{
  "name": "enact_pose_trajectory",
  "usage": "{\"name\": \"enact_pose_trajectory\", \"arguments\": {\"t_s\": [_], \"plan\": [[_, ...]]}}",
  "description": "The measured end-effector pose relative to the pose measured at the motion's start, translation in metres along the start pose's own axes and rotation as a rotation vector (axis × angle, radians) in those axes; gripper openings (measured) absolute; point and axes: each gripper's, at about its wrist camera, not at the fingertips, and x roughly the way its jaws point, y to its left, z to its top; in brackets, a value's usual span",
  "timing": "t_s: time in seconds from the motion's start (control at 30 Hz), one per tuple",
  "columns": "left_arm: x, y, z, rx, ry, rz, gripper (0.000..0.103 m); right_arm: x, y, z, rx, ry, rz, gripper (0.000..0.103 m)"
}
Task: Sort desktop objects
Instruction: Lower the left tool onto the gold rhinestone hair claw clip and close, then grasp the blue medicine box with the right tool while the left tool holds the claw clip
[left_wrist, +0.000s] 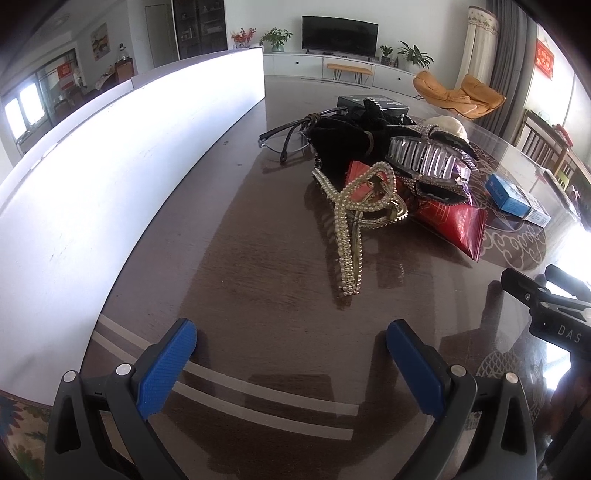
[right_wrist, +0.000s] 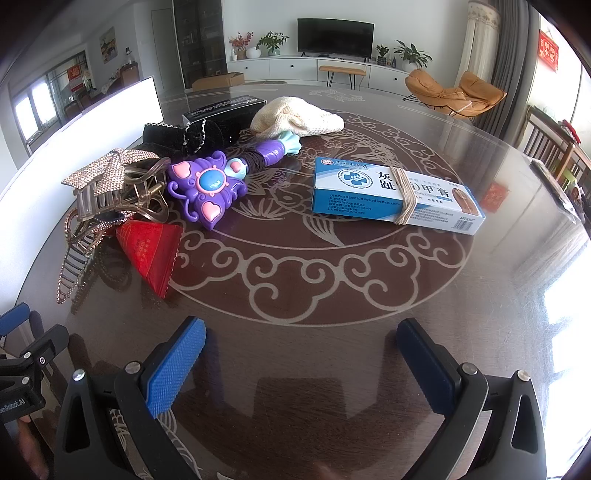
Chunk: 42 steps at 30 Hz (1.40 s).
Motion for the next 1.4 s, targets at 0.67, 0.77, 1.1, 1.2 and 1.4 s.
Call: {"name": "enact_pose_trajectory", "arguments": {"t_s": [0.67, 0.77, 1.1, 1.2, 1.4], "plan": [[0.031, -0.004, 0.066, 0.087, 0.034, -0.041, 0.051, 0.0, 0.0, 0.0, -0.001, 0.0, 0.001, 0.103], [0.018, 0.008, 0.055, 0.06, 0.014, -0.053, 0.028, 0.0, 0.0, 0.0, -0.001, 0.0, 0.001, 0.103], [-0.014, 0.029, 0.008, -0.059, -0.071, -0.107, 0.028, 0.0, 0.0, 0.0, -0.001, 0.0, 0.001, 0.103], [-0.011, 0.025, 0.01, -0.043, -0.074, -0.1, 0.028, 0.0, 0.0, 0.0, -0.002, 0.0, 0.001, 0.103], [-0.011, 0.021, 0.009, -0.021, -0.085, -0.083, 0.028, -0.025, -0.019, 0.015, -0.065, -0.098, 0.117, 0.103]]}}
